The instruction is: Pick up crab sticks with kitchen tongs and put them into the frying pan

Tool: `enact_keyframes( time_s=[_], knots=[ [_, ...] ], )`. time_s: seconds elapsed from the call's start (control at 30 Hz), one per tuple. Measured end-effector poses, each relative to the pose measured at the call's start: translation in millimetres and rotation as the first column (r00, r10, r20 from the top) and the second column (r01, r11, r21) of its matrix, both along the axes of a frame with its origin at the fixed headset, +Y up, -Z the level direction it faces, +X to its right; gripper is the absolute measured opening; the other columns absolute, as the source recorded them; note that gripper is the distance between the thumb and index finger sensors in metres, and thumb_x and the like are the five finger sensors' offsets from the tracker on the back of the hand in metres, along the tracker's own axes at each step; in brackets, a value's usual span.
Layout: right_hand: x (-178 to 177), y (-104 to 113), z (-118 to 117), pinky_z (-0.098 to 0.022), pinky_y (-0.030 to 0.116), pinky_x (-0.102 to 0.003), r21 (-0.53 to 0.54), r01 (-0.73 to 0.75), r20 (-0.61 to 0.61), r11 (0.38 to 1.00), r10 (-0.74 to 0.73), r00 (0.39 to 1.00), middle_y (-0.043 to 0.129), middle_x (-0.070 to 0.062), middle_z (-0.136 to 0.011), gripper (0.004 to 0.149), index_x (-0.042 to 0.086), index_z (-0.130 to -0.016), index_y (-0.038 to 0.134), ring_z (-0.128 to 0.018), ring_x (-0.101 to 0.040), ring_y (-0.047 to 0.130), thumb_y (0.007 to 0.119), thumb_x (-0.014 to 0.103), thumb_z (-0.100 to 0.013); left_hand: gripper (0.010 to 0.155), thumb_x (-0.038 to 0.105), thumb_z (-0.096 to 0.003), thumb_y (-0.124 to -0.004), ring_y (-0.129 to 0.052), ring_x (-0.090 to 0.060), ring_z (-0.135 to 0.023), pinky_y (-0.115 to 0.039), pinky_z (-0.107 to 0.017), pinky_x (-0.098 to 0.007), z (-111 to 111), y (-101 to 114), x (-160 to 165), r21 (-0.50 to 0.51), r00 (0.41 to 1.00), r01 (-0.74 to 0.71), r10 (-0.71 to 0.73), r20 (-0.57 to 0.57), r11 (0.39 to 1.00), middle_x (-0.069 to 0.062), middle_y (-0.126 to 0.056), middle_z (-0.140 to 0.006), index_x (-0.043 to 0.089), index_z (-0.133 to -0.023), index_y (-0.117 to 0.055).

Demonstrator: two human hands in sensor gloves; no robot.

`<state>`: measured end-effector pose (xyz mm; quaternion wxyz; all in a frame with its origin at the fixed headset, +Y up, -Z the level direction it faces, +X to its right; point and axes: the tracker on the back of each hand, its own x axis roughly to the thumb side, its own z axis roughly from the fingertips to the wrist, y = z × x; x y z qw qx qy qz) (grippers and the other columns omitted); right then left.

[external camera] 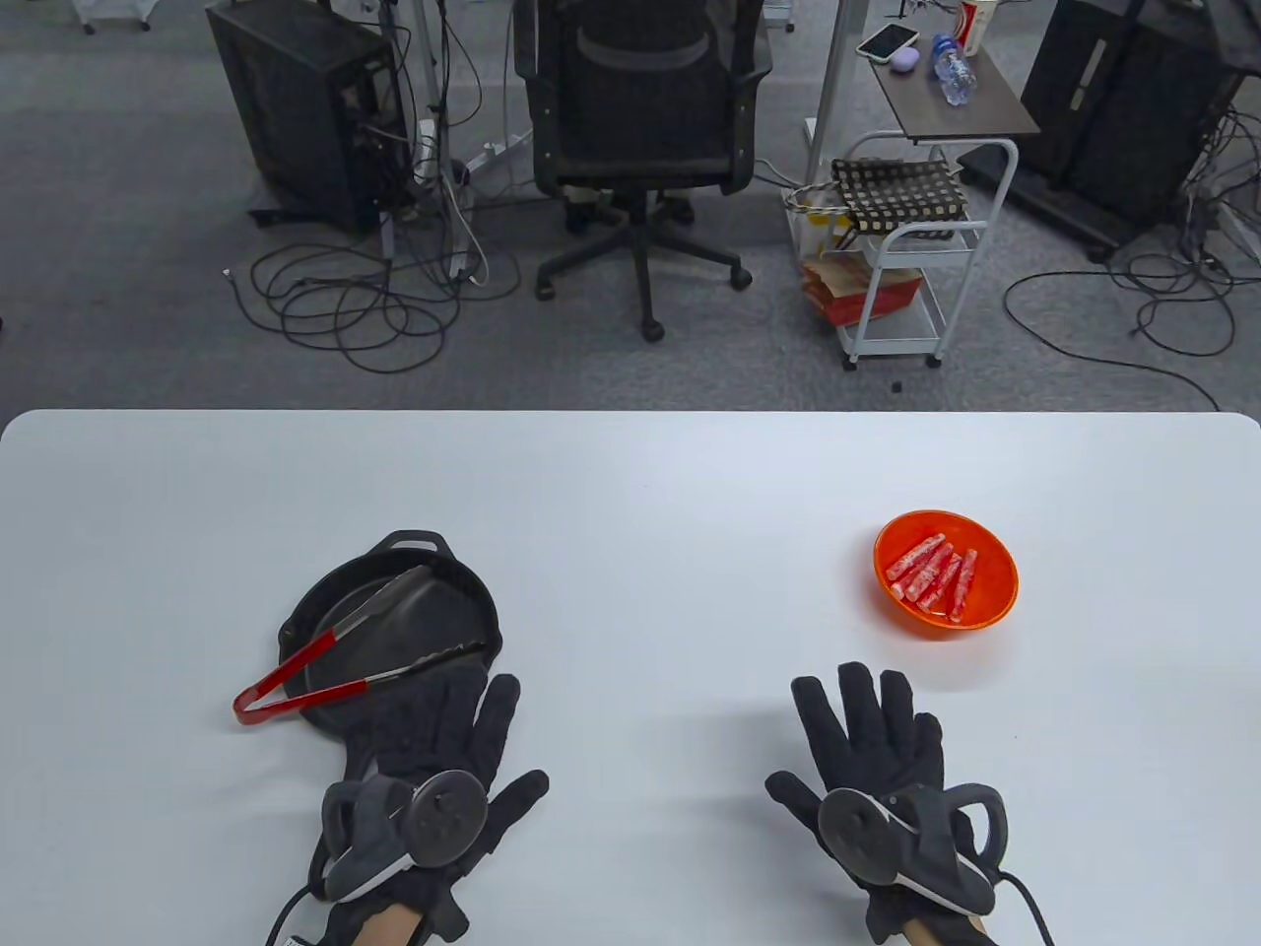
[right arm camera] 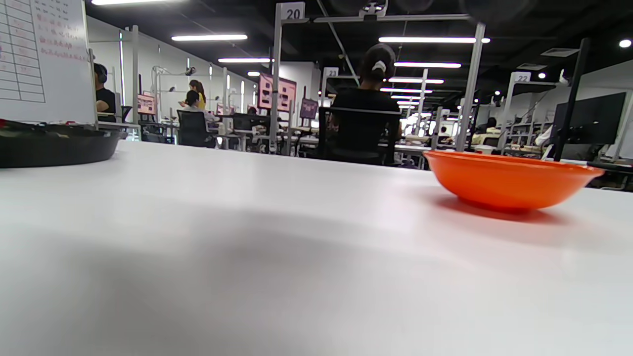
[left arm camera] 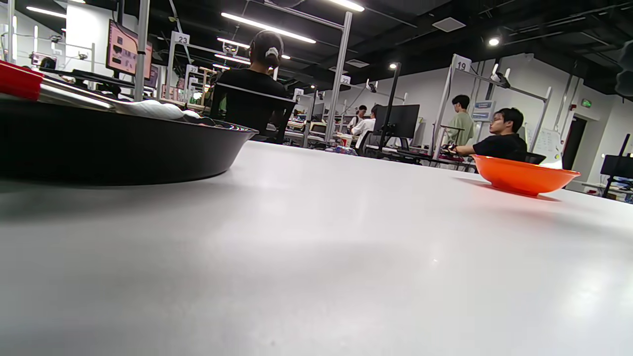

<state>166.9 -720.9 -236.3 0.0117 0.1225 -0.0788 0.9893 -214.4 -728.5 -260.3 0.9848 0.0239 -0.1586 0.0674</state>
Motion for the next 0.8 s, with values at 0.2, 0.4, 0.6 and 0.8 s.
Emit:
enact_keyframes(
  time_s=[0.2, 0.4, 0.6, 0.8],
  knots=[
    [0, 0, 0, -0.066, 0.047, -0.078, -0.004, 0.003, 0.002, 1.0, -0.003, 1.0, 0.026, -0.03, -0.123, 0.082, 0.02, -0.121, 0.015, -0.104, -0.063, 0.029, 0.037, 0.066, -0.057, 0.087, 0.076, -0.0531, -0.049, -0.023, -0.044, -0.118, -0.028, -0.07, -0.076, -1, 3, -9, 0.002, 0.998, 0.007, -0.007, -0.069, 1.0, -0.011, -0.025, -0.128, 0.034, -0.121, -0.015],
    [0, 0, 1, -0.067, 0.048, -0.077, -0.005, 0.0, 0.004, 1.0, 0.0, 1.0, 0.026, -0.03, -0.123, 0.082, 0.02, -0.121, 0.016, -0.104, -0.063, 0.03, 0.037, 0.066, -0.057, 0.086, 0.072, -0.0547, -0.055, -0.03, -0.045, -0.117, -0.032, -0.07, -0.075, -6, 5, -34, -0.015, 0.966, 0.031, -0.034, -0.255, 0.999, -0.012, -0.029, -0.128, 0.031, -0.121, -0.019],
    [0, 0, 1, -0.066, 0.048, -0.077, -0.011, 0.004, 0.004, 1.0, -0.004, 1.0, 0.027, -0.029, -0.123, 0.082, 0.02, -0.121, 0.016, -0.104, -0.062, 0.03, 0.038, 0.065, -0.057, 0.092, 0.069, -0.0547, -0.06, -0.048, -0.05, -0.11, -0.047, -0.071, -0.068, -10, 3, -66, -0.1, 0.883, -0.006, -0.042, -0.467, 0.995, -0.017, -0.041, -0.123, 0.015, -0.119, -0.024],
    [-3, -1, 2, -0.067, 0.049, -0.077, -0.014, -0.005, -0.005, 1.0, 0.004, 1.0, 0.027, -0.029, -0.123, 0.081, 0.02, -0.121, 0.016, -0.104, -0.062, 0.031, 0.038, 0.065, -0.057, 0.095, 0.068, -0.0541, -0.064, -0.067, -0.049, -0.099, -0.061, -0.067, -0.063, -11, -5, -81, -0.286, 0.775, -0.048, -0.145, -0.616, 0.957, -0.022, -0.051, -0.118, 0.006, -0.117, -0.029]
  ],
)
